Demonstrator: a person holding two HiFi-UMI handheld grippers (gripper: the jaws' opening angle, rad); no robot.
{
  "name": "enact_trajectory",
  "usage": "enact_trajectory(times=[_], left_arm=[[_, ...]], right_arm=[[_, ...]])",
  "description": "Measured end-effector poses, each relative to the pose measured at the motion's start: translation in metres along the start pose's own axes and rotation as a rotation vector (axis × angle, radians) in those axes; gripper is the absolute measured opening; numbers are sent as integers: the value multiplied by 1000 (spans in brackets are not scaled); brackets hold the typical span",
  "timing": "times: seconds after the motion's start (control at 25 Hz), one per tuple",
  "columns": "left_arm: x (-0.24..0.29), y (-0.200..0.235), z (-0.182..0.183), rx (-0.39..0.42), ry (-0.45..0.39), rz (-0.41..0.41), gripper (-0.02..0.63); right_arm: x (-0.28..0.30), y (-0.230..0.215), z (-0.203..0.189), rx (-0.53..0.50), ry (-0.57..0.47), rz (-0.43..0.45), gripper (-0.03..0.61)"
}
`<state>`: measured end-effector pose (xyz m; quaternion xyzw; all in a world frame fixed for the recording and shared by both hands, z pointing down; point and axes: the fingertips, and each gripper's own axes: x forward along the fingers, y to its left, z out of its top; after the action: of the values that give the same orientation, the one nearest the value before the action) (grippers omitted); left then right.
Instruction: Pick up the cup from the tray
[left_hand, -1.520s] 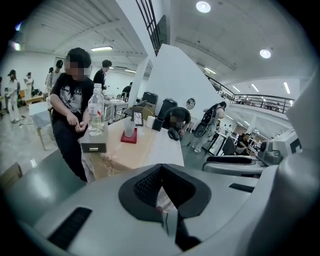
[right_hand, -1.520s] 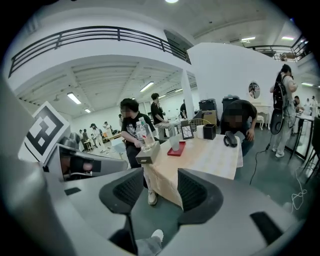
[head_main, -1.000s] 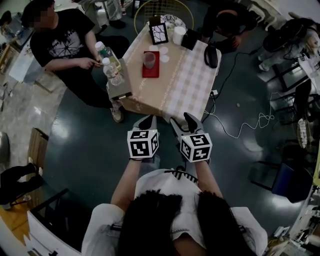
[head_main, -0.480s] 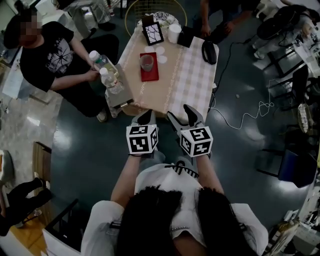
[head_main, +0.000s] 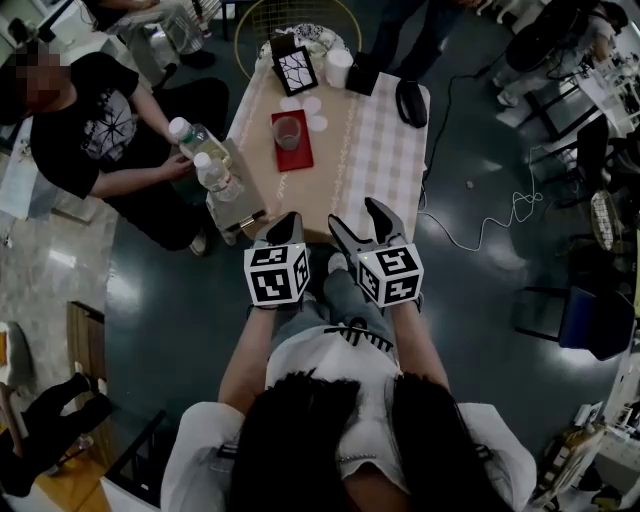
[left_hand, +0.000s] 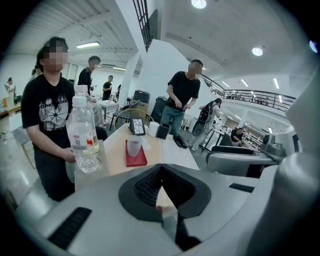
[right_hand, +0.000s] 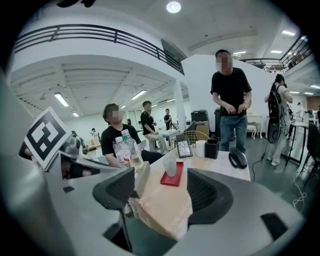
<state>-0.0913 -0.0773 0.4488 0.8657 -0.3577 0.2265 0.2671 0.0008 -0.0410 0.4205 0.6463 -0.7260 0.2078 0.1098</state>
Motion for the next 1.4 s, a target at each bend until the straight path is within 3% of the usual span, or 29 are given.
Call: enact_trajectory(times=[0.36,0.48,0.76,1.24,1.4], left_arm=[[26,14,19,-4,-9,32,6],[38,18,29,-10,-11,47,6],[75,34,43,-41,17,102,6],[126,82,47,-142,54,243,6],[146,89,40,-189,86,249,6]], right_arm=[[38,-15,16,-22,-22,29,321],[53,-25,25,-25,-42,38,358],[100,-47,33,-29,-12,87,365],[188,-53,33,-134,47,222,402],[213,-53,28,-138,60,273,423]])
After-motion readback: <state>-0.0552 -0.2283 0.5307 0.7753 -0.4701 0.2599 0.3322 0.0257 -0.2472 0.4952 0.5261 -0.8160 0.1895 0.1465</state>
